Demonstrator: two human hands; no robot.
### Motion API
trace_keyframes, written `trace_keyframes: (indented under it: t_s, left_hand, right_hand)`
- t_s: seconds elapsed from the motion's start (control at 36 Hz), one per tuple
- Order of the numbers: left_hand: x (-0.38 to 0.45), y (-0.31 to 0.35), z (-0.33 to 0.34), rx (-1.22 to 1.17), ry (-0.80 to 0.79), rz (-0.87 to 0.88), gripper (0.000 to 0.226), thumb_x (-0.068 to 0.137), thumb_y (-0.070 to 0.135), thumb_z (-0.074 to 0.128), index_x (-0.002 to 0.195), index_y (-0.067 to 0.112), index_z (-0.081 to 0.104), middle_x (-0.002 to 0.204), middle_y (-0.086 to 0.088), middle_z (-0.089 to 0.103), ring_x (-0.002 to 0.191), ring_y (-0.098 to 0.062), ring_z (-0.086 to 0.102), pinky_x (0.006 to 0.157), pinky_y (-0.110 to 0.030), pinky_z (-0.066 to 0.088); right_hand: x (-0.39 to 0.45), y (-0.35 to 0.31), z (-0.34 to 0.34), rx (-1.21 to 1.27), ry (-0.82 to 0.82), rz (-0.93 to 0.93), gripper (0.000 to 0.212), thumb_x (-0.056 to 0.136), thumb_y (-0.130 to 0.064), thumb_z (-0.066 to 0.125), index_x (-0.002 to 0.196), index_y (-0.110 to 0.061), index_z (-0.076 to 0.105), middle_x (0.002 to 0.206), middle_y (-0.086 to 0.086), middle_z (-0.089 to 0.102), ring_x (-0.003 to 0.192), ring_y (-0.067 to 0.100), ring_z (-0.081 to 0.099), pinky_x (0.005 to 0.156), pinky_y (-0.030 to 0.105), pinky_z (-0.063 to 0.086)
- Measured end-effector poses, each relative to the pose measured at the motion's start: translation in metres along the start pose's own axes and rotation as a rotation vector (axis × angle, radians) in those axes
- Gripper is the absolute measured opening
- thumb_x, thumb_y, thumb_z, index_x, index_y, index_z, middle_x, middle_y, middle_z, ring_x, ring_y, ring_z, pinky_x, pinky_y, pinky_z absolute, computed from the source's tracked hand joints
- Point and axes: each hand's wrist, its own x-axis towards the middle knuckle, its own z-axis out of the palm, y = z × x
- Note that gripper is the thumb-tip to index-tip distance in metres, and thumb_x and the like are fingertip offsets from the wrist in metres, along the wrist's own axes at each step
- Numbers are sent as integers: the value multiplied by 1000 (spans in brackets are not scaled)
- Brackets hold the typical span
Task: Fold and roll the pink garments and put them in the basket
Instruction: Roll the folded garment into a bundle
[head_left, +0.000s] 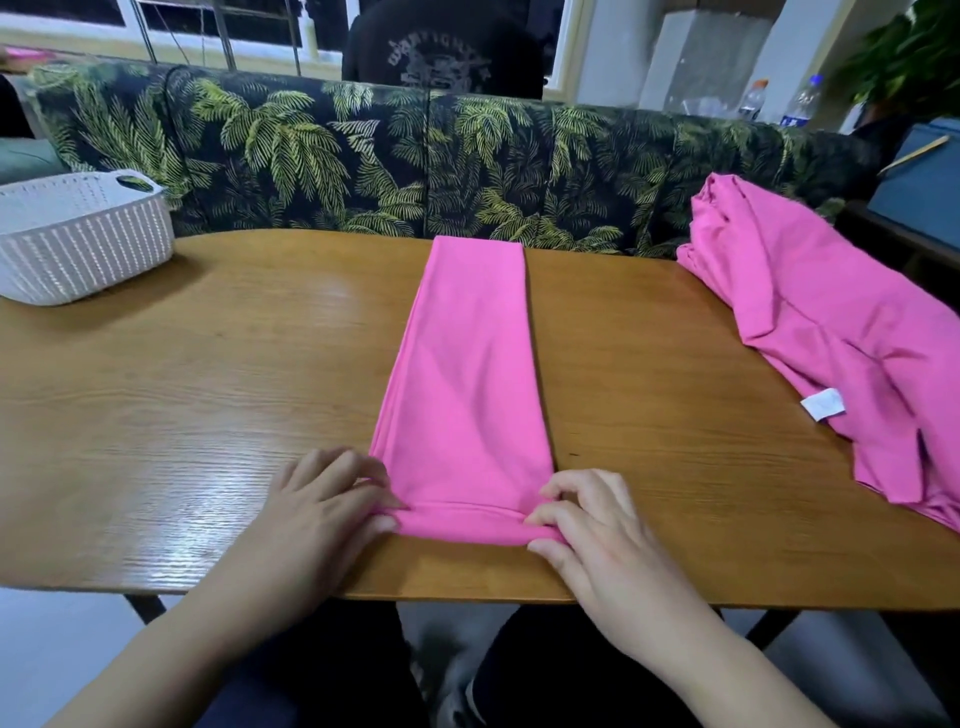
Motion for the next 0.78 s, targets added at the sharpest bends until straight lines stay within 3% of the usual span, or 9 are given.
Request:
trace_keyframes:
  t_s: [0.11, 0.22, 0.31, 0.39, 0.44, 0.53, 0.64, 0.72, 0.78]
  left_hand:
    - [9, 1, 4, -17, 22, -82, 35, 102, 50, 21, 91, 34, 50, 82, 12, 58, 82, -10, 44, 70, -26, 26]
    - [6, 2, 3, -79, 21, -82, 34, 103, 48, 18, 88, 34, 45, 75, 24, 46, 75, -3, 43, 70, -24, 25]
    - [2, 2, 3, -119, 26, -133, 31, 100, 55, 20, 90, 38, 44, 78, 29, 43, 76, 5, 42, 75, -25, 28]
    - [3, 1, 2, -177, 48, -191, 21, 96, 58, 31, 90, 41, 41, 86, 23, 48, 82, 4, 43, 74, -27, 31]
    - [5, 0, -2, -281, 41, -191, 3, 92, 40, 45, 89, 39, 46, 98, 19, 46, 93, -4, 47, 75, -25, 37]
    - [6, -3, -7, -292, -18, -100, 21, 80, 19, 45, 87, 37, 52, 102, 23, 46, 100, -4, 44, 85, -18, 34]
    - [5, -1, -13, -314, -98, -91, 23, 78, 21, 46, 89, 39, 56, 99, 25, 52, 97, -4, 44, 86, -18, 33]
    - [2, 3, -17, -330, -132, -112, 10, 82, 40, 56, 92, 39, 54, 101, 24, 52, 101, -8, 47, 87, -24, 34]
    - [0, 4, -15, -262, -156, -95, 24, 78, 50, 61, 95, 38, 50, 104, 24, 49, 101, -10, 46, 88, -30, 34]
  right_hand:
    - [9, 3, 7, 60, 83, 15, 53, 102, -49, 20, 87, -20, 62, 86, -12, 54, 82, 7, 44, 67, 29, 46]
    - [10, -4, 3, 198, 5, 116, 36, 98, -53, 28, 85, -28, 51, 73, -24, 43, 79, 7, 46, 68, 18, 32]
    - [8, -6, 1, 348, -100, 243, 11, 93, -46, 44, 84, -40, 42, 84, -16, 54, 90, 4, 50, 75, 16, 38]
    - [10, -6, 2, 253, 19, 182, 7, 92, -40, 45, 85, -38, 46, 93, -23, 44, 91, -2, 44, 76, 20, 39]
    - [13, -6, 5, 214, 36, 129, 8, 87, -27, 49, 86, -35, 48, 95, -23, 40, 92, -2, 39, 74, 22, 41]
    - [17, -7, 5, 180, 36, 48, 18, 80, -12, 52, 85, -29, 53, 92, -15, 45, 89, 7, 43, 74, 29, 45]
    - [15, -9, 1, 168, -12, 45, 13, 80, -20, 46, 87, -24, 57, 92, -15, 49, 89, 8, 44, 78, 35, 45]
    - [11, -8, -1, 145, -79, 39, 17, 77, -32, 51, 94, -29, 52, 99, -19, 43, 97, 4, 40, 89, 29, 39]
    - [10, -8, -1, 137, -119, 42, 25, 75, -38, 52, 98, -33, 44, 102, -21, 37, 101, 2, 37, 93, 26, 34]
